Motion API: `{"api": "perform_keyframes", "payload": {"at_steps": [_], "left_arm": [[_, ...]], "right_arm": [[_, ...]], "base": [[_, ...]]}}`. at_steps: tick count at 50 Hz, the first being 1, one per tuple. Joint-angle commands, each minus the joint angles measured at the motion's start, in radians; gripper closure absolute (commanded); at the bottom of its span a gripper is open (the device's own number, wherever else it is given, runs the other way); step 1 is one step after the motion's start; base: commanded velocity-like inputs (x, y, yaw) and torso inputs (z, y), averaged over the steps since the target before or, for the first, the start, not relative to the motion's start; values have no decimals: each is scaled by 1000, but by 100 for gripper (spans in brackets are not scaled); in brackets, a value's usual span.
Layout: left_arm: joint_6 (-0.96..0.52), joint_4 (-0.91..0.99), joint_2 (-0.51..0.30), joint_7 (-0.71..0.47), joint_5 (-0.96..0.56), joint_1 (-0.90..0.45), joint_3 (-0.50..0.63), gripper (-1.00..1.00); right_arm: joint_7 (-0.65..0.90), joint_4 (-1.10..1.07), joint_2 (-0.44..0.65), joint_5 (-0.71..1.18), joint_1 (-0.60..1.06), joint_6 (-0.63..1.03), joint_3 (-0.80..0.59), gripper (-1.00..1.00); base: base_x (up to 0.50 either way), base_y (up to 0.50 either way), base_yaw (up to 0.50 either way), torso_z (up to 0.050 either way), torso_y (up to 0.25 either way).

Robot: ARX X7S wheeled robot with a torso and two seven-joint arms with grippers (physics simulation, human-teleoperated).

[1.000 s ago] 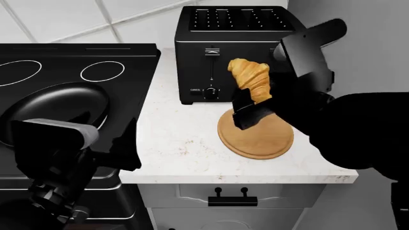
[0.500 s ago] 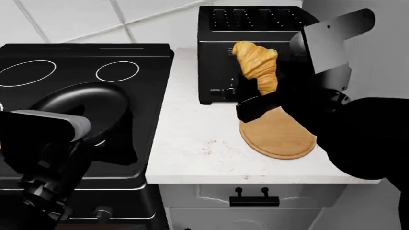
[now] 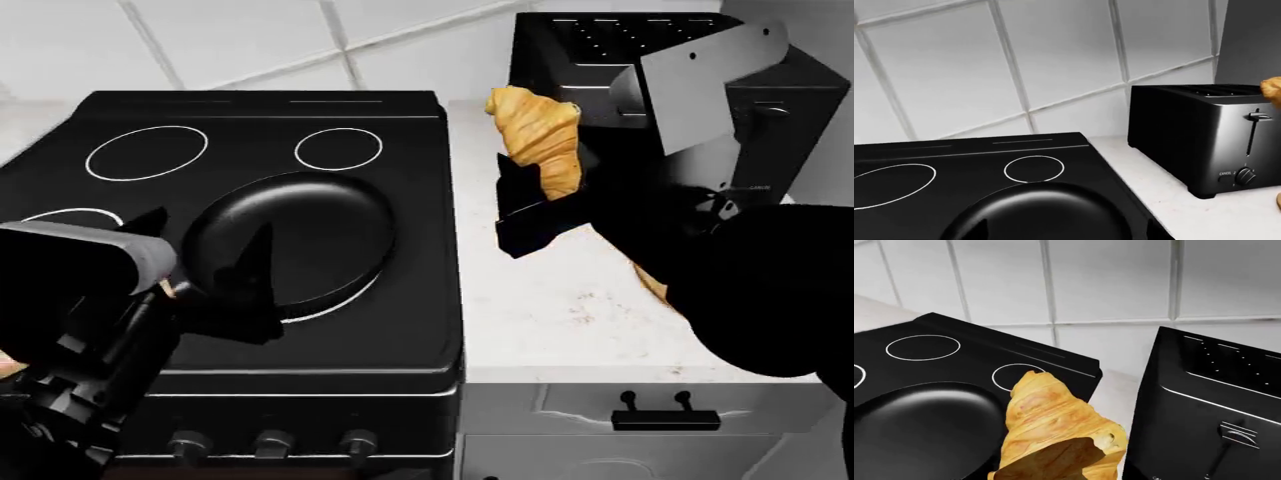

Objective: Pick the croissant and place it on the pan. Then turn on the stove to warm the croissant.

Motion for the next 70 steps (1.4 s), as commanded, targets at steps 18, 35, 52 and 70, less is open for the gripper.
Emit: {"api": "perform_keyframes", "payload": {"at_steps": [18,35,52,70], "left_arm": [[-49,36,-39,-134,-209,-48,-92,-100],[-32,37,-47,-142,-214,-34,-95,-100],[-14,34,-49,-138,-201,-21,-86,-100],[33,22,-49,-93,-160,28,-104,-100]], "right_arm": [[-39,0,8,-12,7,-10,-19,100],[-52,7,11,-27,4,-23,-32,100],[-65,83,0,-40,27,-25,-48,100],[-95,407,-89,-27,215,100,-147,100]], "base": [[0,500,0,0,0],[0,500,0,0,0],[0,57,0,0,0],[0,0,0,0,0]]}}
